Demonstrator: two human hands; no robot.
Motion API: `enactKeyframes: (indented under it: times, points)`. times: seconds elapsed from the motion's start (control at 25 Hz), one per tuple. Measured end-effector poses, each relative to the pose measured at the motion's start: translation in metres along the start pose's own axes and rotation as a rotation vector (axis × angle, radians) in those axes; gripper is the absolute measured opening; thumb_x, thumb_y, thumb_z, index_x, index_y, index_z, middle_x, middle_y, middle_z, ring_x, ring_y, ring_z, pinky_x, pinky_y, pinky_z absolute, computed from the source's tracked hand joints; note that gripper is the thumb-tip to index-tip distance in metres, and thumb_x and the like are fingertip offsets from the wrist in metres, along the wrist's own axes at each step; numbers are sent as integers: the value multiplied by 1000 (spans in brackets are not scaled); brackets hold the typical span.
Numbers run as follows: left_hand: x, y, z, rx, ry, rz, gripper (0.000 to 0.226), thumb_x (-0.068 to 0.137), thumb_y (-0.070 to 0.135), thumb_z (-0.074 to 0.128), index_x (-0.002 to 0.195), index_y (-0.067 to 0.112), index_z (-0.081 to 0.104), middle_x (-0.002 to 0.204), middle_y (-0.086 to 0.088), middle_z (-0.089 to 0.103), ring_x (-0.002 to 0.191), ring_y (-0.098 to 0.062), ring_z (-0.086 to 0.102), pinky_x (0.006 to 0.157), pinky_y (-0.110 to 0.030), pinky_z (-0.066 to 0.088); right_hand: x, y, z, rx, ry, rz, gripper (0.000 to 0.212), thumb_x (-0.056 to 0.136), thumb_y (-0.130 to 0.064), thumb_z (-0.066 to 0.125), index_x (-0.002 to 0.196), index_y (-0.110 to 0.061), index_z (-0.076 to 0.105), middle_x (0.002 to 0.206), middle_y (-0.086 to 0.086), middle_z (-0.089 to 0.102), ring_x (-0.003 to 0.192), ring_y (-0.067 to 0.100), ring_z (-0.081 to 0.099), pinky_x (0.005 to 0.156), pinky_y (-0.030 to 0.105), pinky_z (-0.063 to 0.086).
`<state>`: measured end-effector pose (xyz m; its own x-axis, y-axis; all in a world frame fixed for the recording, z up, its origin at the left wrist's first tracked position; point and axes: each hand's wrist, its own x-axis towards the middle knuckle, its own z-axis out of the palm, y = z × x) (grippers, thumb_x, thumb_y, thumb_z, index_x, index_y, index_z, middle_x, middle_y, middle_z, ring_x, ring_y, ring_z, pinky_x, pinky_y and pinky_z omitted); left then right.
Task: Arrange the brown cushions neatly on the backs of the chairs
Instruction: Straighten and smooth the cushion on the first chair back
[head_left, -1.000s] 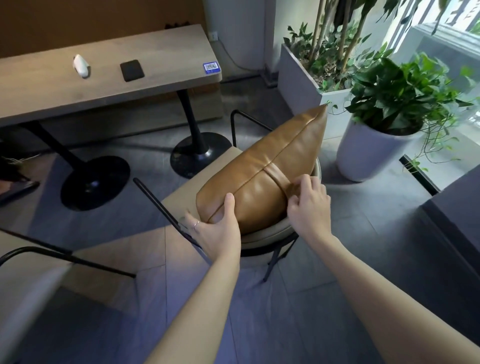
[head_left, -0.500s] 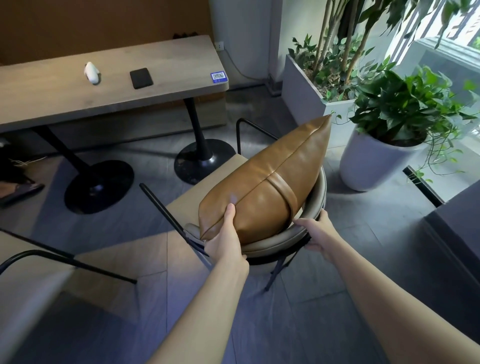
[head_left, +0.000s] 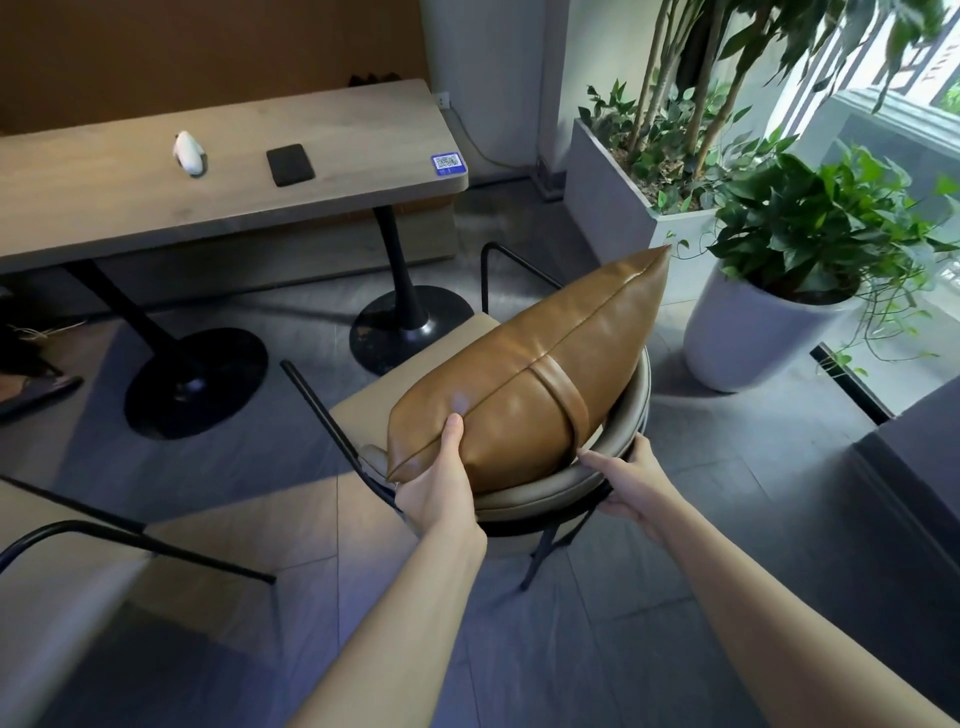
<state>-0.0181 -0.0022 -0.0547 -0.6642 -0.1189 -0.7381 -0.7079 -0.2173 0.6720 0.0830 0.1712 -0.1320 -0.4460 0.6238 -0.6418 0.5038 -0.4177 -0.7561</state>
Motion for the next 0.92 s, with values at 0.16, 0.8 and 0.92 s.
enactKeyframes:
  times: [0.16, 0.8, 0.92]
  points:
    - [32, 34, -14, 50, 2, 42, 77, 55, 54, 94, 114, 19, 59, 114, -1, 64, 104, -27, 58, 101, -57, 51, -2, -4, 39, -18, -15, -8, 75, 83, -36, 83, 143, -22, 41, 136, 5, 63, 116, 30, 66, 89, 48, 61]
    - [86, 90, -17, 53, -63, 56, 72, 61, 49, 93, 111, 18, 52, 106, 1, 56, 109, -28, 58, 105, -55, 48, 13, -10, 105, 60, 38, -48, 52, 85, -28, 83, 129, -16, 58, 124, 8, 72, 104, 29, 74, 52, 29, 62]
    - [101, 102, -20, 53, -71, 78, 73, 57, 49, 95, 106, 20, 49, 109, 0, 56, 118, -31, 58, 106, -58, 46, 19, -12, 120, 78, 30, -55, 73, 78, -39, 87, 138, -19, 52, 131, 4, 68, 109, 32, 72, 54, 29, 63]
